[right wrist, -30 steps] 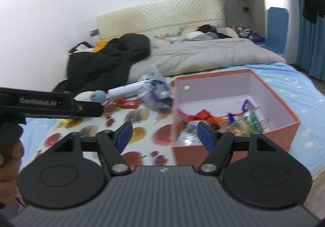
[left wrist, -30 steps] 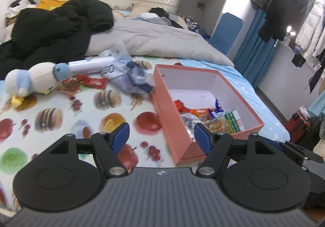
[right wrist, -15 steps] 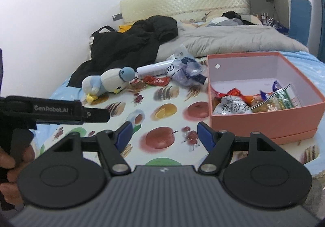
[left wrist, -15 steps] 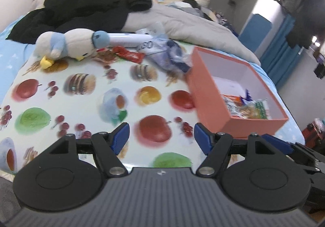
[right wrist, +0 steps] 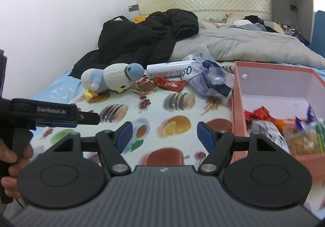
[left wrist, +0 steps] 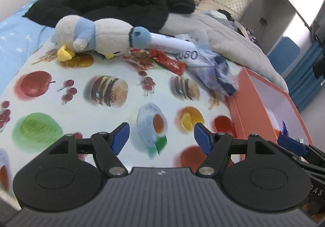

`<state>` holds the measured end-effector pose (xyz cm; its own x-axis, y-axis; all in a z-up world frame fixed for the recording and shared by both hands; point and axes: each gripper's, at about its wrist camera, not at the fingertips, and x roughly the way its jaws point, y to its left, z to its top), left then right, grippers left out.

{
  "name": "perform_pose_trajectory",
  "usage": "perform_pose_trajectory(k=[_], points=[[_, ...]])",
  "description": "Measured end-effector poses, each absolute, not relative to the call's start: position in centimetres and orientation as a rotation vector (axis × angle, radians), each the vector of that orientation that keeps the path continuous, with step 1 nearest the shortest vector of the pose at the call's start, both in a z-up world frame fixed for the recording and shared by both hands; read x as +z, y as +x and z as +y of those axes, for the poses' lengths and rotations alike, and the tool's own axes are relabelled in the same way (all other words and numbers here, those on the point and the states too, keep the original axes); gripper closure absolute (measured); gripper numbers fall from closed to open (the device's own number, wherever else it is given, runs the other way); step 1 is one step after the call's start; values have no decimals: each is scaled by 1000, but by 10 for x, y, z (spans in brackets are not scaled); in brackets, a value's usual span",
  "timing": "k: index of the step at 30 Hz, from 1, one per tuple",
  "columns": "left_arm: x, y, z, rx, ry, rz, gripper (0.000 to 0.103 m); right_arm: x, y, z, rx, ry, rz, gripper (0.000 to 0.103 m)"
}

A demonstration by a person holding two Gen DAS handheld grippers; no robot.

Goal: Organize snacks
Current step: 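Withdraw both open grippers from the box toward the remaining snacks, then grasp the red foil packet with the right gripper while the left grasps the jerky packet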

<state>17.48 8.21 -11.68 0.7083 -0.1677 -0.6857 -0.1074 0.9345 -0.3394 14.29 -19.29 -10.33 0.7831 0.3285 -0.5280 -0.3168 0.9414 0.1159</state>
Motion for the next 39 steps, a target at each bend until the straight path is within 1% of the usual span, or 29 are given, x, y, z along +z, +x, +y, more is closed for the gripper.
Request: perform_pose_trajectory(k=[13, 18, 24, 28, 31, 36, 38, 39], points=[[-197, 293, 113, -51, -560, 771, 30, -148, 277, -162, 456, -156, 642, 32], [-218, 330, 126, -52, -638, 744, 30, -162, 330, -146, 512, -185, 692, 32], [-235, 370, 134, -42, -699, 703, 30, -181, 389, -118, 555, -312, 697, 32], [-242, 396, 137, -34, -708, 685, 37, -187, 425, -103, 590, -361, 701, 33], [-248, 411, 137, -26, -711, 692, 39, -195, 448, -90, 602, -388, 703, 35], [-251, 424, 140, 8, -722, 695, 44, -207, 469, -69, 632, -463, 676, 35], [-252, 426, 142, 25, -729, 692, 47, -209, 477, -65, 638, -474, 671, 35], [-252, 428, 142, 32, -726, 696, 53, -210, 481, -63, 641, -473, 673, 35]])
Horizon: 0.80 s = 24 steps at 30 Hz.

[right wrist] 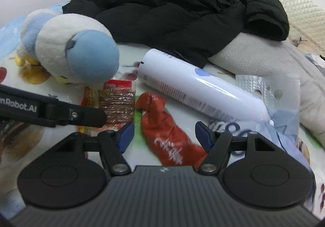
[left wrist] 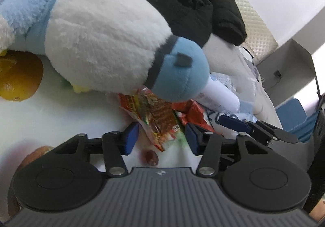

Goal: Organize snacks
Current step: 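Grasp the red foil packet with the right gripper while the left grasps the jerky packet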

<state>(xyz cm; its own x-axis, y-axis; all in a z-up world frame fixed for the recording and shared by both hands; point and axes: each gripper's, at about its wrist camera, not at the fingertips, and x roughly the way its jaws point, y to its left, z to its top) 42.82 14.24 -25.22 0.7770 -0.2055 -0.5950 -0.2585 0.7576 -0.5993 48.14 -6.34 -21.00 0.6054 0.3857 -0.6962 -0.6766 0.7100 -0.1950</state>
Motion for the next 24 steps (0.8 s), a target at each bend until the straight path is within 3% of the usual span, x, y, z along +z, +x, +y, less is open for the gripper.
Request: perform_pose_trajectory(k=[5, 7, 10, 11, 14, 17, 24], points=[[-253, 434, 142, 47, -706, 689, 58, -217, 501, -61, 664, -456, 730, 35], [-254, 437, 139, 70, -691, 694, 71, -222, 504, -59, 673, -470, 769, 36], [-256, 440, 140, 86, -701, 700, 81, -225, 506, -62, 678, -455, 785, 43], [-255, 441, 140, 89, -702, 701, 81, -225, 506, -63, 670, -447, 790, 50], [-252, 438, 139, 94, -688, 709, 83, -223, 503, -63, 653, -451, 794, 52], [-249, 431, 137, 93, -686, 719, 92, -222, 494, -64, 640, -458, 794, 54], [-239, 404, 129, 77, -669, 728, 97, -215, 459, -80, 601, -444, 798, 57]])
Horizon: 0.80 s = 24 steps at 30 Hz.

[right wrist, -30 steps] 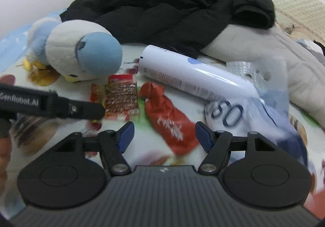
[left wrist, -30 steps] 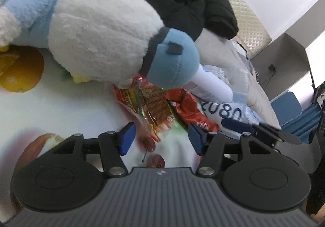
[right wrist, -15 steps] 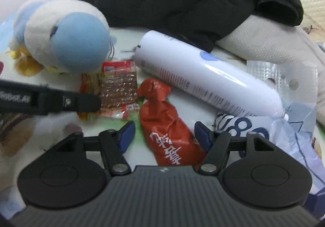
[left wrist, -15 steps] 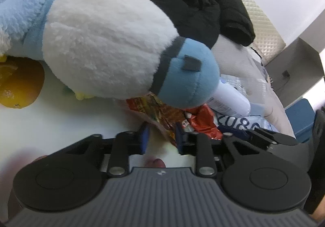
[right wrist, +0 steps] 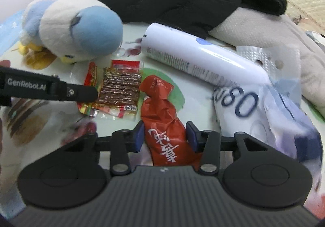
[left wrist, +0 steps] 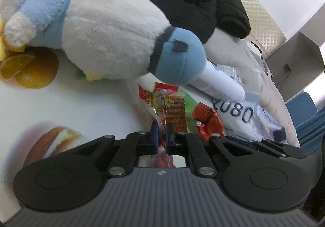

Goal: Organize snacks
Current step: 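Grasp the red foil packet with the right gripper while the left grasps the jerky packet, then lift both held packets and carry them over the pink box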

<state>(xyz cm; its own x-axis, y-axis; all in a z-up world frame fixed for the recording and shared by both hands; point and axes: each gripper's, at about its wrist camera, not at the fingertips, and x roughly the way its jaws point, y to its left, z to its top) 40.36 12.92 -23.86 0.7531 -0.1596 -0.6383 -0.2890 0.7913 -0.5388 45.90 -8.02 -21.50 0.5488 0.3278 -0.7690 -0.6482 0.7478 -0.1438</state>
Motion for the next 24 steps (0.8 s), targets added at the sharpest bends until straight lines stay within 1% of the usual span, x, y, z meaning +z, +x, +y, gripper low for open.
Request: perform_pose_trajectory(k=[5, 13, 24], points=[[-226, 379, 122, 51, -658, 722, 100, -208, 433, -96, 557, -396, 803, 57], [-204, 340, 106, 0, -615, 717, 101, -189, 391, -113, 501, -367, 777, 57], [-174, 287, 86, -38, -547, 729, 101, -167, 338, -132, 443, -238, 780, 57]])
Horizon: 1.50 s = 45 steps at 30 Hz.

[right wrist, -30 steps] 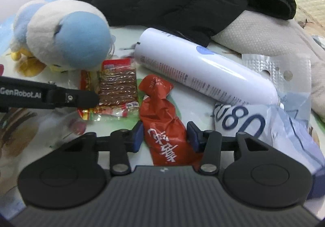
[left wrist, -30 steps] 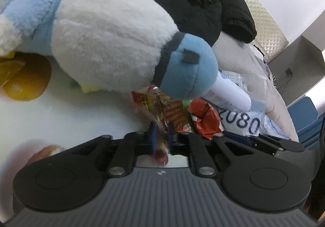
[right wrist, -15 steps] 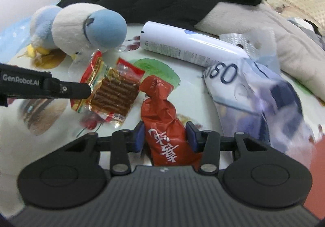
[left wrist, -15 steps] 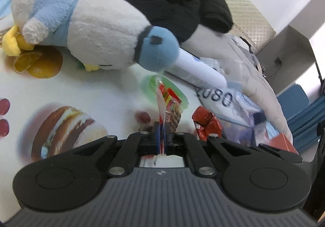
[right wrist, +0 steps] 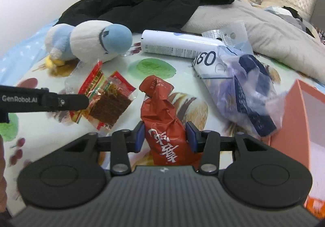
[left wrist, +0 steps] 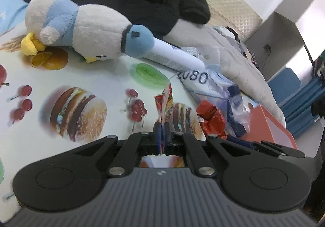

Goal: Organize snacks
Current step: 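Lift both held packets and carry them over the pink box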

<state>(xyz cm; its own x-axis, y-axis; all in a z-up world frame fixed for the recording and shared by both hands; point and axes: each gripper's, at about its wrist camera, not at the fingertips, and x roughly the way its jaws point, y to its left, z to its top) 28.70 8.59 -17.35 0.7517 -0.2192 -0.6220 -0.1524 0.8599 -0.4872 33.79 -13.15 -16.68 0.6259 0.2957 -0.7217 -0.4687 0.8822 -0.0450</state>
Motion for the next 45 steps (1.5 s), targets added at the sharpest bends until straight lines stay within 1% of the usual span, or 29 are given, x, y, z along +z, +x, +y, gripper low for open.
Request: perform_pose_trajectory(k=[20, 27, 35, 45], points=[[-109, 189, 51, -88, -439, 731, 101, -111, 222, -162, 361, -66, 718, 57], [-94, 162, 31, -134, -404, 739, 101, -93, 194, -179, 311, 5, 703, 57], [-64, 136, 10, -182, -390, 713, 101, -73, 159, -198, 272, 30, 677, 57], [-23, 121, -39, -287, -345, 678, 101, -41, 125, -233, 190, 77, 603, 57]])
